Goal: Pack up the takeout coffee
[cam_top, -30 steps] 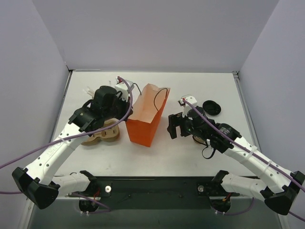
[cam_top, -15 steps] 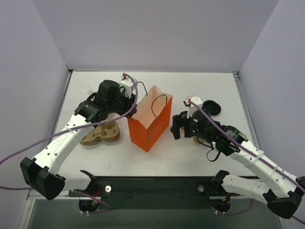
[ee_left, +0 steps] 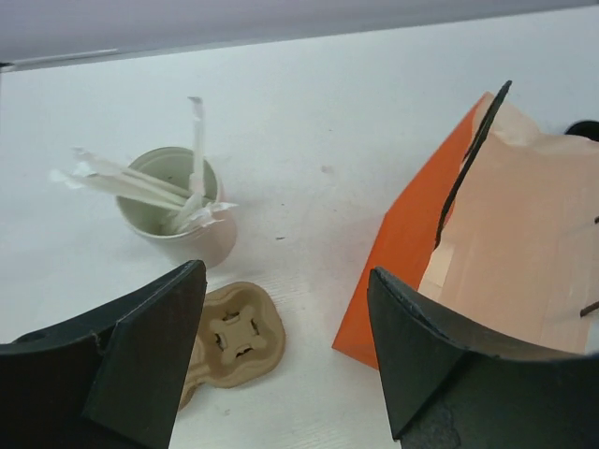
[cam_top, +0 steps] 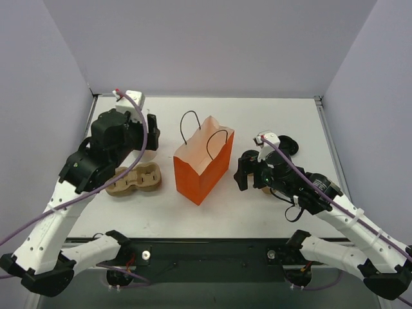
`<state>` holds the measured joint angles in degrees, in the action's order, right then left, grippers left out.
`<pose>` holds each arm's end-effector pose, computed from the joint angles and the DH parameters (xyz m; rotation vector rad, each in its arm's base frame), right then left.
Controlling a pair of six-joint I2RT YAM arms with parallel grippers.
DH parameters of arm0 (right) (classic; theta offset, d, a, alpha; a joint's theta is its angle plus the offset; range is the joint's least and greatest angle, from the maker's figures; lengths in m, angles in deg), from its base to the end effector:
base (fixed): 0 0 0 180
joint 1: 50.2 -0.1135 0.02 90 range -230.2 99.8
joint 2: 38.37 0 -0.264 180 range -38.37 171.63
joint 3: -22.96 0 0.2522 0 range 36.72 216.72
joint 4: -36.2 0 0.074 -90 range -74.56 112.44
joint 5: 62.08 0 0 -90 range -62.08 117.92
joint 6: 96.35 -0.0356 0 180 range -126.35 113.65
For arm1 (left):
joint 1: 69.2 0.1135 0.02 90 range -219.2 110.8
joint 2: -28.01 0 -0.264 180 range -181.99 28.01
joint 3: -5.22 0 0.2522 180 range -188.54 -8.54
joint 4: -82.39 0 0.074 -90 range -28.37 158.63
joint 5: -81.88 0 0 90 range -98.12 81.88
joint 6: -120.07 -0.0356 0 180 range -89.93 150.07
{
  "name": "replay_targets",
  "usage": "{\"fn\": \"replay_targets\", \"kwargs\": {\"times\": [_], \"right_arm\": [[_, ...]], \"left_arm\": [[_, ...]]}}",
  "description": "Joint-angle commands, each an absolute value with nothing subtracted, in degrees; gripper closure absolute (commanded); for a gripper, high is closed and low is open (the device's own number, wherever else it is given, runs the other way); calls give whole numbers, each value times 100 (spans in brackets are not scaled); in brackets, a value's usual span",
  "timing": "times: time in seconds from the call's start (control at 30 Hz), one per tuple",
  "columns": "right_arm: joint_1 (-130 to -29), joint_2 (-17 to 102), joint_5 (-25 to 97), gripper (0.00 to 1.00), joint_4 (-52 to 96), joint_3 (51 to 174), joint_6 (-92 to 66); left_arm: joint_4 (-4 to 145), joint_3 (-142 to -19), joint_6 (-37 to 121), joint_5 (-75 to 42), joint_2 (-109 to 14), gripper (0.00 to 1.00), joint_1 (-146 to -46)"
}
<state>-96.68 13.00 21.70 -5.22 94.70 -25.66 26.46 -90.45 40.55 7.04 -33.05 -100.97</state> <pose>0.1362 0.1378 0.3682 -0.3956 1.9534 0.6519 0.1756 -0.0978 0.4484 0.1839 1.9278 -0.2355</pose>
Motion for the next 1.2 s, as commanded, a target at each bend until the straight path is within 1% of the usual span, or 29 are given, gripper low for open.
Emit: {"fn": "replay_targets", "kwargs": {"times": [0.0,0.07,0.13,0.27,0.3,0.37,0.4,0.5,0.7,0.9,1.17], "right_arm": [[-9643,1173,2045,14,-700,9490,-2700],[-9652,1137,2089,14,-718,9490,-2753],[-9652,1058,2124,14,-727,9456,-2779],[-9652,944,2186,14,-736,9350,-2858],[-9652,909,2186,14,-736,9315,-2876],[-9652,874,2203,14,-736,9280,-2902],[-9652,847,2194,14,-745,9262,-2902],[-9652,838,2194,14,-753,9244,-2920],[-9678,873,2221,14,-745,9271,-2964],[-9687,786,2194,15,-753,9218,-2955],[-9696,751,2151,14,-753,9130,-2929]], "left_arm": [[2135,-8907,4518,1954,-3009,21,-10022],[1994,-8617,4606,2368,-2991,24,-9848],[1924,-8151,4641,2291,-2974,24,-9593],[2081,-7351,4467,1432,-2947,24,-8811],[2238,-7210,4405,1020,-2991,24,-8487],[2336,-6867,4334,666,-3105,24,-8187],[2432,-6779,4325,360,-3271,26,-7985],[2713,-6550,4395,94,-3570,28,-7843],[3399,-6076,4677,-205,-3843,27,-7807],[3418,-6049,4747,76,-4300,28,-7711],[3400,-6057,4712,383,-4485,28,-7676]]}}
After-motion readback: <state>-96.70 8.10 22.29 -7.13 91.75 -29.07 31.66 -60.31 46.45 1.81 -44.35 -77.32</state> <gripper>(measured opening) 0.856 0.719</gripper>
